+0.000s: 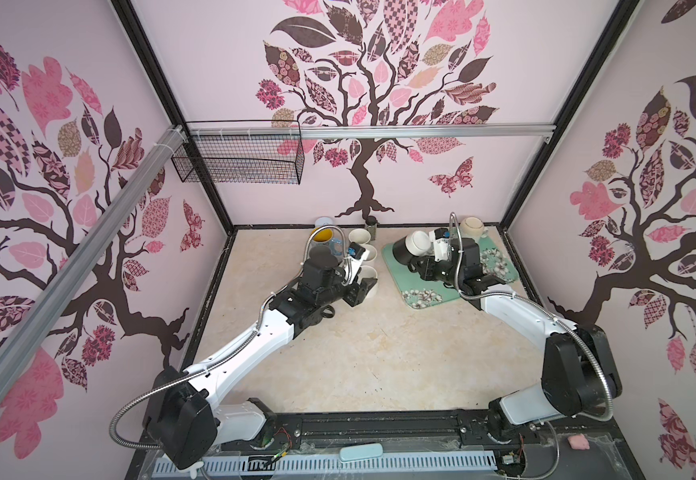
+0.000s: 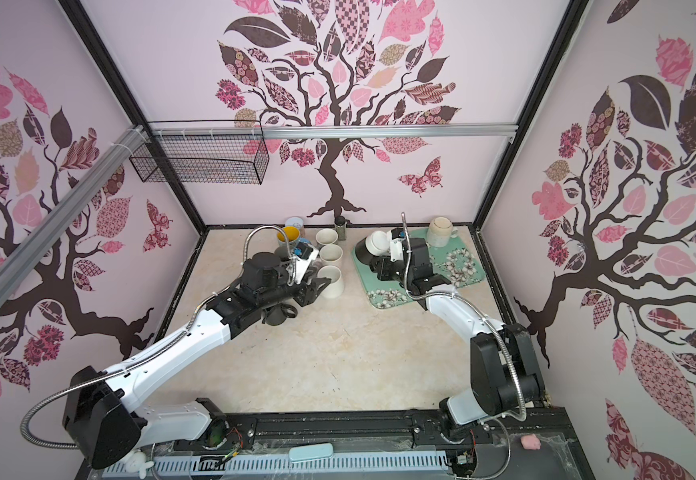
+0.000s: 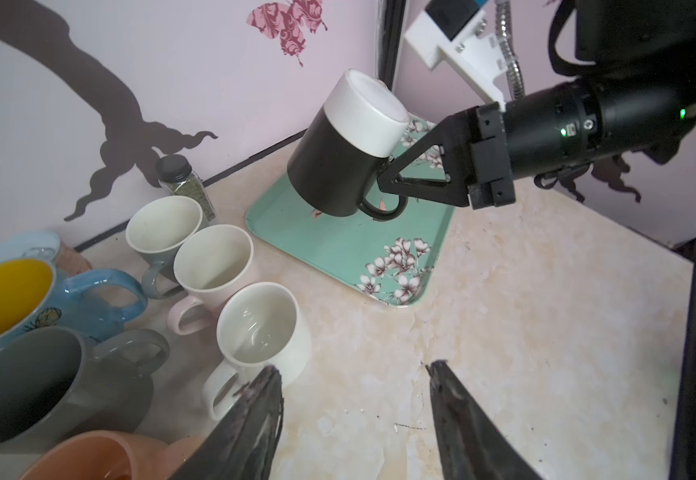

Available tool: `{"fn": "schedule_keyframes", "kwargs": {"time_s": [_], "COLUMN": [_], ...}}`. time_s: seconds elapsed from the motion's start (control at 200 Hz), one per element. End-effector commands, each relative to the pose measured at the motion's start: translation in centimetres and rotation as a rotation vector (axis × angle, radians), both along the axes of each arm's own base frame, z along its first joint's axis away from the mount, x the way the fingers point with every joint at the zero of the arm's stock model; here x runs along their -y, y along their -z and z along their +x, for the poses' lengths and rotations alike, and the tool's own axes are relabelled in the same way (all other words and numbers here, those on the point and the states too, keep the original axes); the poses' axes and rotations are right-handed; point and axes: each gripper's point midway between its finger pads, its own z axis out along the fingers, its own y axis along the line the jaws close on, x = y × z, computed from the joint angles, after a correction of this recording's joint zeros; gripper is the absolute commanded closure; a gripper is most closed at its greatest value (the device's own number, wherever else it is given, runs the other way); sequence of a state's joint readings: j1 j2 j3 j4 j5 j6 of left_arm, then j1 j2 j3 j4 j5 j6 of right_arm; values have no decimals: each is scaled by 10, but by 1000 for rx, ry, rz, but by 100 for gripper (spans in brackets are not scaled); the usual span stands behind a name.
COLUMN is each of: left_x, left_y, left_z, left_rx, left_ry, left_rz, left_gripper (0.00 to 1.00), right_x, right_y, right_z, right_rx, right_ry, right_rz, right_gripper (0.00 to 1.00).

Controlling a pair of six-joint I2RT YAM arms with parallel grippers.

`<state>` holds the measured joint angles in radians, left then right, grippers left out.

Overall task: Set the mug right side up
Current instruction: 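Raise and rotate the black mug toward the left gripper with the right gripper, then grasp the black mug with the left gripper while the right gripper holds it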

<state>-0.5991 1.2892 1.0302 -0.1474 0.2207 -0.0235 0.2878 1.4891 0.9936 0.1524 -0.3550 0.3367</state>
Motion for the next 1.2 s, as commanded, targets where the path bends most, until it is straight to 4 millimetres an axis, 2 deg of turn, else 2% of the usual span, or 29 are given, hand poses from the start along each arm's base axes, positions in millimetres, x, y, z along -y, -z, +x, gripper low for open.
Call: {"fn": "schedule_keyframes", "kwargs": {"time_s": [0.0,0.135,0.275,0.455,0.6,0.77,0.985,1.195], "left_x": [-5,-21,-35,-31,-28,-26,-22,-10], "left_y": [-28,-55,-93,-122,-139,-154,-159,-160], "left_z": [0,6,6,2,0,-4,-9,-13], "left_rx": [-149,-216,-203,-215,-223,-234,-235,-230], "left_ry": [0,21,92,206,267,329,366,396], "left_rz": [-207,-413,-618,-734,-814,-884,-904,-903], "left_gripper": [41,41,40,38,37,38,39,46], "right_x": [-29,-44,-60,-88,-100,-102,-102,-104], "right_y": [-132,-170,-196,-224,-235,-241,-245,-243], "right_z": [-18,-35,-54,-87,-105,-112,-114,-116], "right_rx": [306,359,409,480,501,508,519,511], "right_ry": [-159,-283,-392,-524,-592,-624,-623,-601], "right_rz": [326,529,604,655,715,761,779,828], "right_gripper": [100,100,100,100,100,100,100,100]}}
